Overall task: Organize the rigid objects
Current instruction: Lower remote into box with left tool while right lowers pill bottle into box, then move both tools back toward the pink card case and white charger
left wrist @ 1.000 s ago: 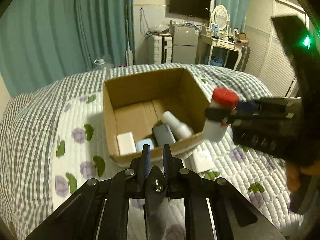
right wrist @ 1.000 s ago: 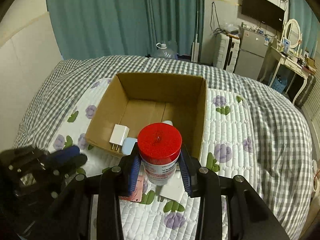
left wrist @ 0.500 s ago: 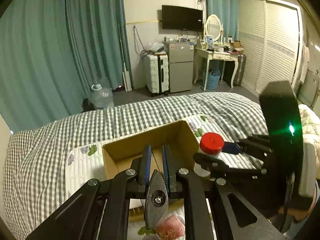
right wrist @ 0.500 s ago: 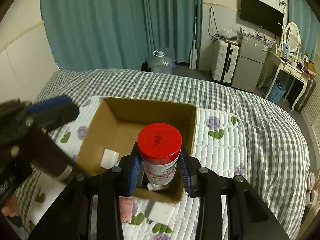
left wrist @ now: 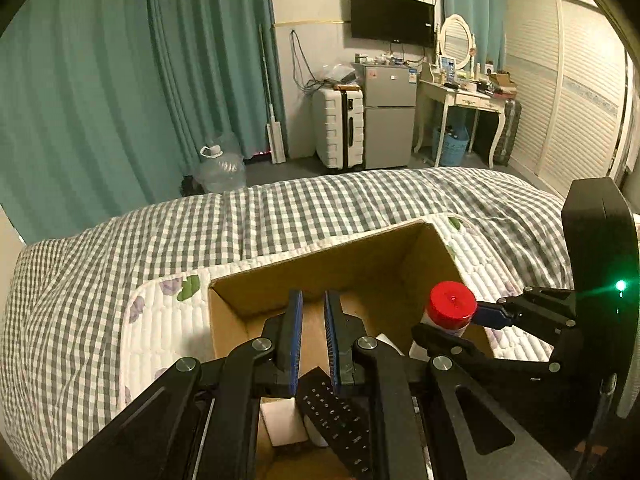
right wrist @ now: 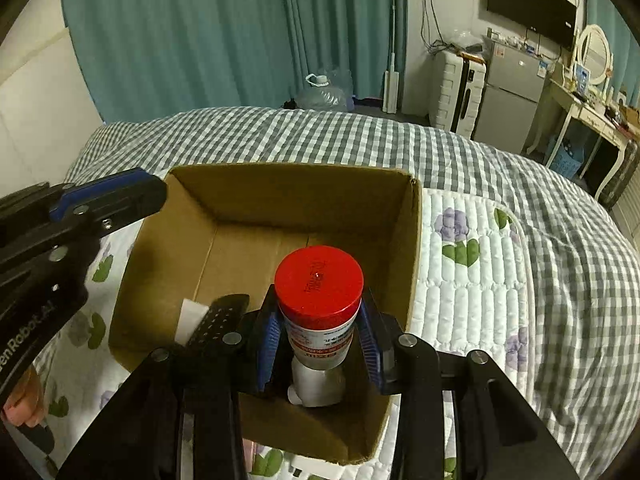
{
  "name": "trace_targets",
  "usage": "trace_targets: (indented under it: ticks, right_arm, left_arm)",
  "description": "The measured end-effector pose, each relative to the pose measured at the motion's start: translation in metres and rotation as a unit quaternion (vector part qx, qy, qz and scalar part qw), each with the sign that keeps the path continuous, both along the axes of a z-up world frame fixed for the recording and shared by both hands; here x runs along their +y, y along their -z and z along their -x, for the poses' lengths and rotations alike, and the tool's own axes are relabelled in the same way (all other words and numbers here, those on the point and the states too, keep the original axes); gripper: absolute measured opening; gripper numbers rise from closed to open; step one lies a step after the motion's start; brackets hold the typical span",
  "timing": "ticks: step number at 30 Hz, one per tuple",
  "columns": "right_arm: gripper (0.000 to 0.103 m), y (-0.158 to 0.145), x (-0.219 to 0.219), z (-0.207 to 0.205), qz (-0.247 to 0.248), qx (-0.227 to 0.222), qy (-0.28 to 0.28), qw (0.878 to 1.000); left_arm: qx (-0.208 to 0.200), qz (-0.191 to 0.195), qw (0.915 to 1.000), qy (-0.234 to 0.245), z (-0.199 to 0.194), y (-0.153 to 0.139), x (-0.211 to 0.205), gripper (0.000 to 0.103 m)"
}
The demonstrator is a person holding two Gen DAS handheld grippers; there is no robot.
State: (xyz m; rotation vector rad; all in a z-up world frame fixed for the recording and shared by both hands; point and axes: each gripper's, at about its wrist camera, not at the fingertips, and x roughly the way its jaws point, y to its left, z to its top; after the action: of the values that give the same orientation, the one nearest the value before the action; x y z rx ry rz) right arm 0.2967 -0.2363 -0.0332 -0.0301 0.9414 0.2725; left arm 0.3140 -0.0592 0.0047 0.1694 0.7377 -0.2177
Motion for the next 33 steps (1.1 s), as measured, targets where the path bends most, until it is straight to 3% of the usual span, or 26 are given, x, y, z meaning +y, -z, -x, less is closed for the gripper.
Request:
trace_targets:
  ticks: [2, 5, 7, 9, 15, 18, 25, 33]
  right_arm:
    - [0.037, -0.001, 0.000, 0.002, 0.003, -0.008, 0.001, 1.000]
    - [0.060, -0.013, -0.002, 0.009, 0.006, -0.032, 0.010, 0.999]
    - [0.062, -0.028, -0.005, 0.019, 0.000, -0.048, 0.014, 0.999]
    - [0.063, -0.040, -0.007, 0.030, 0.002, -0.056, 0.017, 0.998]
    - [0.084, -0.072, -0.017, 0.070, 0.016, -0.082, 0.036, 0.996]
    - [0.090, -0.078, -0.021, 0.091, 0.018, -0.078, 0.041, 0.996]
    - [0.096, -0.074, -0.024, 0.128, 0.049, -0.085, 0.048, 0.994]
    - [0.098, -0.048, -0.024, 0.145, 0.047, -0.070, 0.038, 0.996]
  left_arm:
    - [-0.001, -0.004, 1.0000, -0.002, 0.002, -0.001, 0.001, 0.014]
    - [-0.001, -0.007, 0.9999, -0.009, 0.009, -0.003, 0.006, 0.018]
    - [-0.002, -0.007, 0.9999, -0.014, 0.018, -0.006, 0.009, 0.034]
    - [-0.012, -0.008, 0.9996, -0.023, 0.031, -0.011, 0.014, 0.061]
    - [-0.037, -0.008, 0.9983, -0.045, 0.079, -0.026, 0.029, 0.092]
    - [-0.048, -0.012, 0.9973, -0.054, 0.102, -0.030, 0.034, 0.101]
    - [-0.049, -0.005, 0.9964, -0.068, 0.139, -0.022, 0.041, 0.103]
    - [-0.026, -0.006, 0.9944, -0.102, 0.156, 0.023, 0.045, 0.103]
